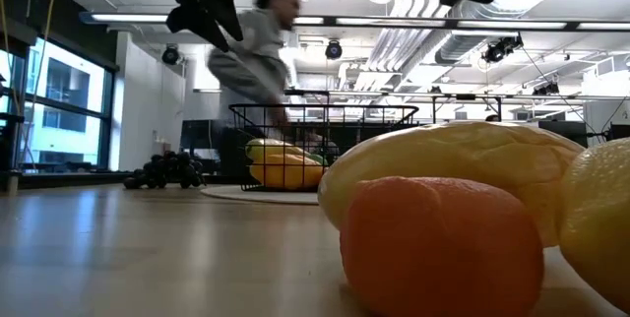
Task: Build produce basket
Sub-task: Put the yellow mango into the black wire basket
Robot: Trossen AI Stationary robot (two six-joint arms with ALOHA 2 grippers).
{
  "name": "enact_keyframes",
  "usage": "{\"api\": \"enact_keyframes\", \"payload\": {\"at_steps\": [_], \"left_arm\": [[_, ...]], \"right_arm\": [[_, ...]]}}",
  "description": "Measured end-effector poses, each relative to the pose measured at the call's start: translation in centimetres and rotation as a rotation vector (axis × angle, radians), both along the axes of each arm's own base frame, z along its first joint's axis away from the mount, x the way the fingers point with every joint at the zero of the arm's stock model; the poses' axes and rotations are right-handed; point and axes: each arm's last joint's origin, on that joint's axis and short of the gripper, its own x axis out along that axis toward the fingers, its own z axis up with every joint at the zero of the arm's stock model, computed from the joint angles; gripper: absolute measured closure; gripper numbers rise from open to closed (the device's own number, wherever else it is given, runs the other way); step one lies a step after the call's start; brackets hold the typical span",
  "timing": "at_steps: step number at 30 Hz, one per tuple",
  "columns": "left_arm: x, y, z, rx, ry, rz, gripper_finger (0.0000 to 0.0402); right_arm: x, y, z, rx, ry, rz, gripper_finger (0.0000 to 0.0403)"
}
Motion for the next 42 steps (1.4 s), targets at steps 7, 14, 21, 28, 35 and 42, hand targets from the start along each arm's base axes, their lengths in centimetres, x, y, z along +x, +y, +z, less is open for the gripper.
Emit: {"api": "enact_keyframes", "payload": {"at_steps": [7,14,21,28,35,42], "left_arm": [[0.6,-1.5,0.0,-0.014,-0.003,-0.046,0.0197],[0.9,-2.3,0.0,-0.008,0.0,-0.076,0.0197],[0.9,-2.4,0.0,0.0,-0.007,-0.03,0.0197],[0.8,-2.3,0.0,0.002,-0.005,-0.012,0.0197],[0.8,-2.3,0.0,0.002,-0.005,-0.012,0.0197],[0.8,-2.3,0.0,0.002,-0.005,-0.012,0.0197]], "right_arm": [[0.2,0.0,0.1,0.008,-0.022,-0.038,0.011],[0.2,0.4,0.2,-0.024,-0.052,0.019,0.011],[1.2,1.7,-1.4,-0.082,-0.059,0.118,0.011],[2.6,4.1,-4.8,-0.152,-0.032,0.249,0.011],[3.9,6.1,-8.1,-0.169,-0.015,0.299,0.011],[4.5,7.1,-11.2,-0.168,0.061,0.293,0.011]]}}
